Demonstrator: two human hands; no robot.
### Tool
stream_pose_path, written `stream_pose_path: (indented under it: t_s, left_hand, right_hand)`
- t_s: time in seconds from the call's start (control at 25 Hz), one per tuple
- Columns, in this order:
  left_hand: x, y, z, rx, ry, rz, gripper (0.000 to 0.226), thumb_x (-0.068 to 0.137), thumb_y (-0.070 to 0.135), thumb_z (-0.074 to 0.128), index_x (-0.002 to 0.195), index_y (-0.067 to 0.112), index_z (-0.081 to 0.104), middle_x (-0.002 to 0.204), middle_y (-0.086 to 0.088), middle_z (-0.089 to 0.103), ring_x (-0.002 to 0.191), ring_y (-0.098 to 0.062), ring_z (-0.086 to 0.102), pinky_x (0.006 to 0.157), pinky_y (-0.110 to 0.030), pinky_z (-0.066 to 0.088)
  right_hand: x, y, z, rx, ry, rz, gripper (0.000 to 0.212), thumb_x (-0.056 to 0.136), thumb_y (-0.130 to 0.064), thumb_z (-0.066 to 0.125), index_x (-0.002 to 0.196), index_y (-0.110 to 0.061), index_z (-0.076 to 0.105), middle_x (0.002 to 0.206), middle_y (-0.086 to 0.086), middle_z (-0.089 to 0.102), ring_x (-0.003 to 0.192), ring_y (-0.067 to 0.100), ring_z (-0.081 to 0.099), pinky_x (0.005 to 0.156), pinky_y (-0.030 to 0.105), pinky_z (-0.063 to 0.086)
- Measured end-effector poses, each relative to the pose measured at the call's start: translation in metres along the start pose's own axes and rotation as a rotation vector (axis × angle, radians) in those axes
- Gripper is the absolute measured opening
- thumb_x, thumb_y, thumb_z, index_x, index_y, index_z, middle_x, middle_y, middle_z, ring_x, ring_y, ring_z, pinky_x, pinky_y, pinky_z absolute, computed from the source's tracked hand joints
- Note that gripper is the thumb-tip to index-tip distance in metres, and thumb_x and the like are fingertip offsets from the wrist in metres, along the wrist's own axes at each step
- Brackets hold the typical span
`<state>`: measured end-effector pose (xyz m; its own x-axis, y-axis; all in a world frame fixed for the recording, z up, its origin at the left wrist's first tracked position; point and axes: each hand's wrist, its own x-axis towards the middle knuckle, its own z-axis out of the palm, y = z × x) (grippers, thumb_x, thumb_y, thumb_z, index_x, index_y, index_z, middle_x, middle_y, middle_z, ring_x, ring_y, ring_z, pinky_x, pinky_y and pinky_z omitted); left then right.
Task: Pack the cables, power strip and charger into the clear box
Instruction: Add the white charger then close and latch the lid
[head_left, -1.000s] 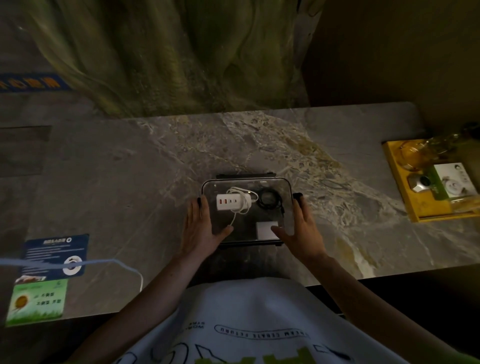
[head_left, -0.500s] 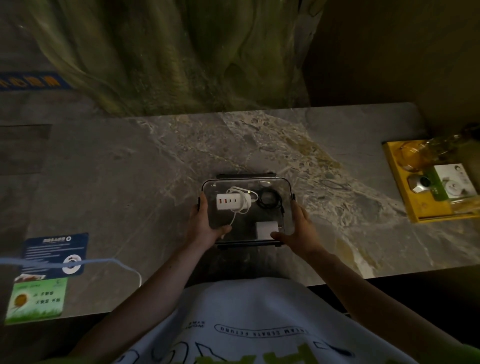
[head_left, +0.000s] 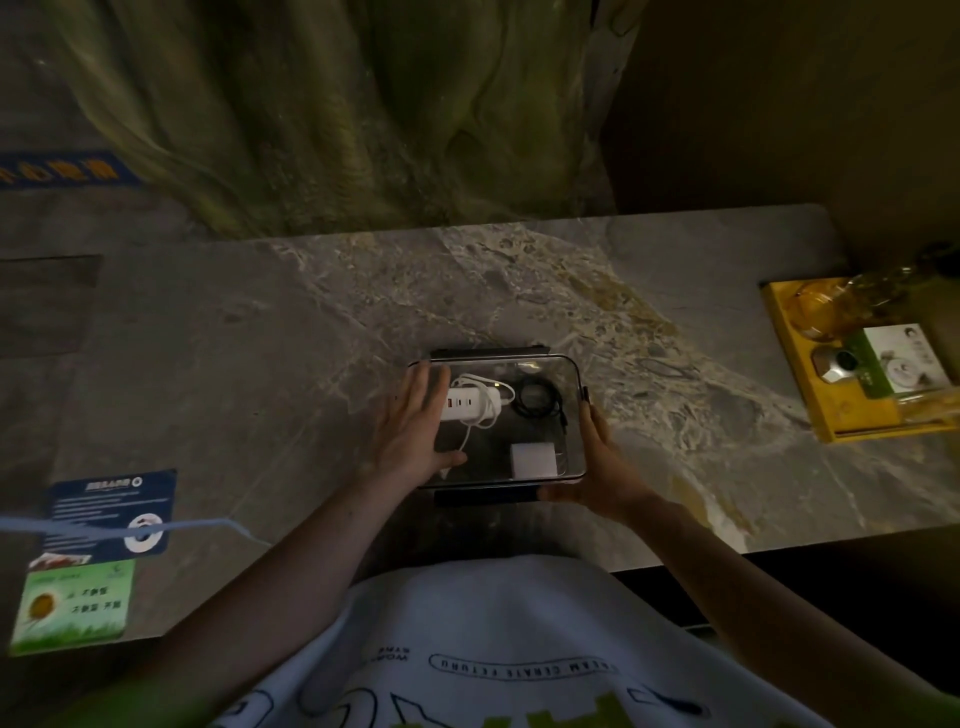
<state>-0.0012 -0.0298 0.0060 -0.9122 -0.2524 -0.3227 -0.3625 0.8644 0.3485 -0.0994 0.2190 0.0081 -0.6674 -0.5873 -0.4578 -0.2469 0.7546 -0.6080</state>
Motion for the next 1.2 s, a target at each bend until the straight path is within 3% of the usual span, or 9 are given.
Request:
stream_pose_path:
  t_s: [0.08,0.28,0.4,0.56,0.72,1.2]
  left_hand:
    - [0.013,0.002,-0.007,0.075,-0.103,0.046,0.122,0.070,0.050,0.077,0.152,0.023,-0.010,0.160,-0.009,-0.018,0.148,-0.027,-0.013,0.119,-0.050,0.010]
    - [0.035,0.005,-0.020,0.213,-0.228,0.066,0.137,0.061,0.058,0.080,0.150,0.022,-0.018,0.158,-0.015,-0.024,0.147,-0.028,-0.016,0.120,-0.047,0.002]
    - [0.040,0.008,-0.023,0.213,-0.269,0.047,0.142,0.057,0.058,0.082,0.149,0.024,-0.020,0.157,-0.015,-0.024,0.148,-0.030,-0.012,0.120,-0.047,0.000]
    - [0.045,0.006,-0.025,0.235,-0.291,0.020,0.147,0.051,0.062,0.083,0.150,0.024,-0.018,0.160,-0.013,-0.017,0.149,-0.029,-0.007,0.121,-0.044,0.000]
    - [0.050,0.009,-0.028,0.253,-0.288,0.024,0.147,0.049,0.062,0.084,0.151,0.022,-0.014,0.161,-0.013,-0.008,0.149,-0.027,-0.005,0.120,-0.044,0.004]
    - [0.057,0.021,-0.030,0.235,-0.293,-0.070,0.150,0.042,0.050,0.092,0.153,0.022,-0.005,0.160,-0.012,0.001,0.147,-0.032,0.002,0.119,-0.045,0.016]
  right_hand:
    - [0.001,0.001,0.004,-0.015,0.001,0.017,0.145,0.056,-0.043,0.089,0.148,-0.016,-0.020,0.160,0.006,-0.017,0.148,0.022,-0.011,0.118,0.032,0.012]
    - [0.003,0.004,0.008,-0.029,0.000,0.008,0.148,0.054,-0.044,0.090,0.145,-0.017,-0.023,0.159,0.008,-0.021,0.148,0.023,-0.012,0.115,0.028,0.010]
    - [0.002,0.006,0.009,-0.064,-0.002,0.021,0.147,0.054,-0.046,0.089,0.140,-0.023,-0.028,0.159,0.007,-0.023,0.148,0.025,-0.011,0.120,0.038,0.017]
    - [0.000,0.006,0.011,-0.148,0.006,0.058,0.148,0.056,-0.053,0.086,0.138,-0.028,-0.034,0.160,0.009,-0.019,0.148,0.034,0.007,0.112,0.048,0.034]
    - [-0.002,0.004,0.009,-0.231,-0.021,0.104,0.135,0.066,-0.059,0.077,0.148,-0.020,-0.023,0.160,0.011,-0.016,0.141,0.041,0.027,0.105,0.047,0.041]
    - [-0.009,0.000,0.010,-0.408,-0.009,0.123,0.120,0.074,-0.072,0.058,0.150,-0.017,-0.016,0.162,0.011,-0.007,0.135,0.037,0.040,0.095,0.045,0.048]
